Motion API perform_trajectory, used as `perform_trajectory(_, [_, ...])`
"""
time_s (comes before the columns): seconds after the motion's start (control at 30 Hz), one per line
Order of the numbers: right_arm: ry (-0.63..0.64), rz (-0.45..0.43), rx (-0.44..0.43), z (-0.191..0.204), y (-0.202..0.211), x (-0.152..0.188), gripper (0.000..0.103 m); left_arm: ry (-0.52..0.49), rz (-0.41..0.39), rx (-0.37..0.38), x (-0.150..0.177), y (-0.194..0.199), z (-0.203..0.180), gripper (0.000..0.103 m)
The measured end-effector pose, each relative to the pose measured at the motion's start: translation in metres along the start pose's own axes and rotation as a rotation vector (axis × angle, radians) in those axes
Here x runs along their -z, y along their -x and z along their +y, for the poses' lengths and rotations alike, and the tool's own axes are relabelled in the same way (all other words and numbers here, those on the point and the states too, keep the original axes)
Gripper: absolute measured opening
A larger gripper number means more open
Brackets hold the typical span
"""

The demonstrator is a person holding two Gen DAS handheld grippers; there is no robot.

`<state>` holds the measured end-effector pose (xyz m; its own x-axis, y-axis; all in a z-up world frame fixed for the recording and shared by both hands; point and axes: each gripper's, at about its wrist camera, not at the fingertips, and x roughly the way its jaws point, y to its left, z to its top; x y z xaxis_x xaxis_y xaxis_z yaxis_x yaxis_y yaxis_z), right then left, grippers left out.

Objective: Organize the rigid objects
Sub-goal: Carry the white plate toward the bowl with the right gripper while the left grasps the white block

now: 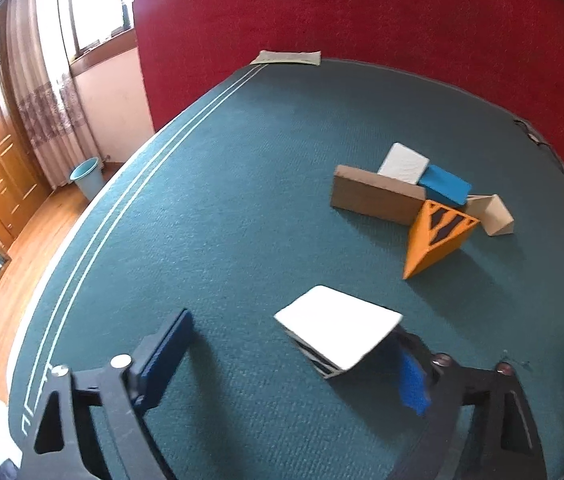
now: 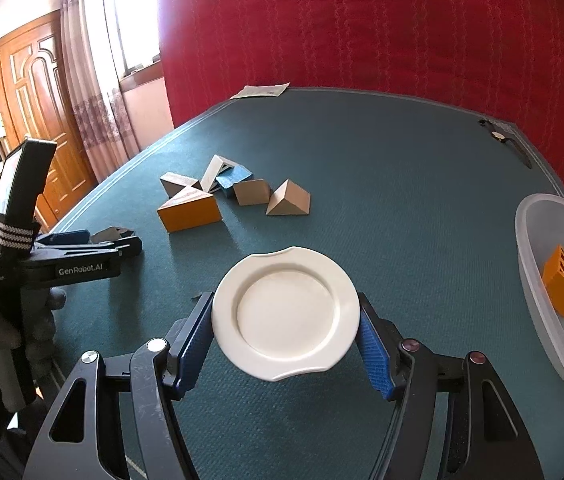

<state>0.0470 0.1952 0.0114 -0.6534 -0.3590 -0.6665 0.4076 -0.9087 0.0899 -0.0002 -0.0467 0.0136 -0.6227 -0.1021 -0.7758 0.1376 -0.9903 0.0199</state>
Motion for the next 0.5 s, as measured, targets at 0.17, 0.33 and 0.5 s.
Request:
perform_trajectory(0.17, [-0.018,-0.015,0.012,-0.007,0.006,-0.003,0.067,-0.017,-0.011,0.045,0.001,0.006,-0.006,0.051])
perform_trajectory(0.33, [-0.035,-0.033,0.031,-0.016,0.013,-0.006,0.067,-0.011,-0.017,0.059,0.003,0.007,-0.006,0.051])
perform_trajectory(0.5, [-0.073,-0.058,0.064,-0.032,0.023,-0.009,0.067,-0.005,-0.026,0.076,0.003,0.011,-0.006,0.048])
